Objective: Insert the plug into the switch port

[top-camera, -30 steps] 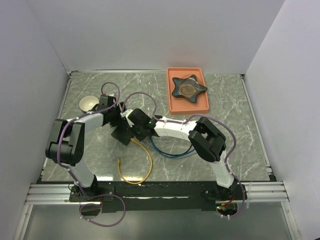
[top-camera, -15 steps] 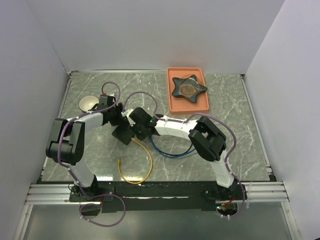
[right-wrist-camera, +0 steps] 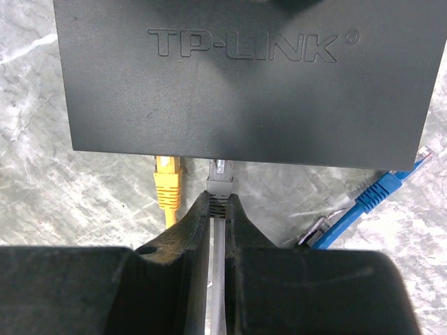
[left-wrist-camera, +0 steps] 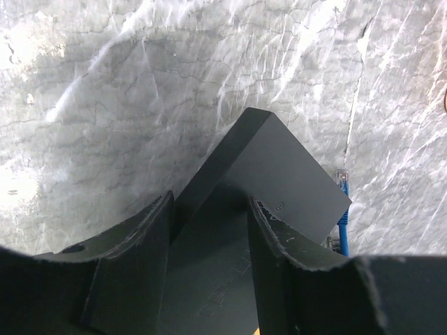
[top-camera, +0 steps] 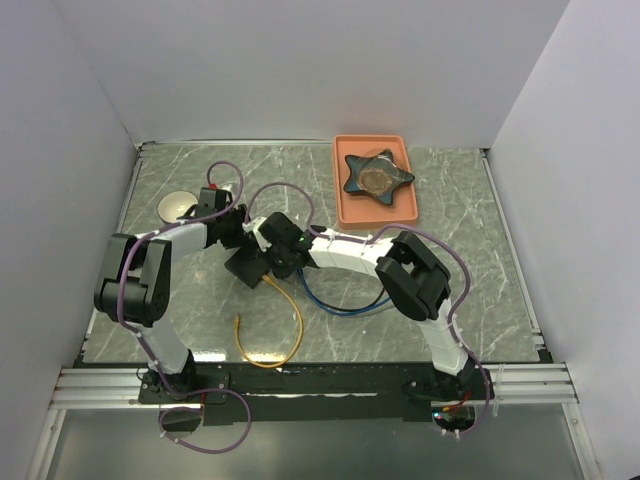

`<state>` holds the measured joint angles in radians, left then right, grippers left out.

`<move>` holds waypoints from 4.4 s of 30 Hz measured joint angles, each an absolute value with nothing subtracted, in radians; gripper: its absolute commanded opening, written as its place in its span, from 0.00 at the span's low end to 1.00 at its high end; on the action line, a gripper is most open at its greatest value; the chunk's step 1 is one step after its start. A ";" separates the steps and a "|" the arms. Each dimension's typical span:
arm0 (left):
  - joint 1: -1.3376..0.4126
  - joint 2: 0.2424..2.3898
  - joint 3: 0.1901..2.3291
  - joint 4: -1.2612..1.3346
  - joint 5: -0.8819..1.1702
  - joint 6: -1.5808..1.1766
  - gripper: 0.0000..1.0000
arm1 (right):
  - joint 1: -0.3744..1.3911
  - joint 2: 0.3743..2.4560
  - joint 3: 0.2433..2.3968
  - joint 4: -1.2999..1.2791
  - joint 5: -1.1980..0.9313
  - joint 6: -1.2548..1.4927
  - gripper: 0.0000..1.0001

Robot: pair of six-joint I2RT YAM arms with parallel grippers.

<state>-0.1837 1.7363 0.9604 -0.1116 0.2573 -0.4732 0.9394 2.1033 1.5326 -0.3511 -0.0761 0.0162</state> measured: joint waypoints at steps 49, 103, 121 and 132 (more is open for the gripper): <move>-0.211 1.427 0.914 -0.318 0.059 -0.589 0.99 | 0.936 1.885 1.364 -0.171 0.041 0.118 0.99; -0.211 0.873 0.572 0.160 0.179 -0.784 0.99 | 0.833 2.020 1.358 -0.187 0.122 0.295 0.53; -0.211 0.853 0.573 0.144 0.160 -0.780 1.00 | 0.830 2.023 1.366 -0.212 0.146 0.298 0.00; -0.211 0.855 0.573 0.145 0.154 -0.779 0.99 | 0.806 1.431 1.104 -0.150 0.240 0.271 0.00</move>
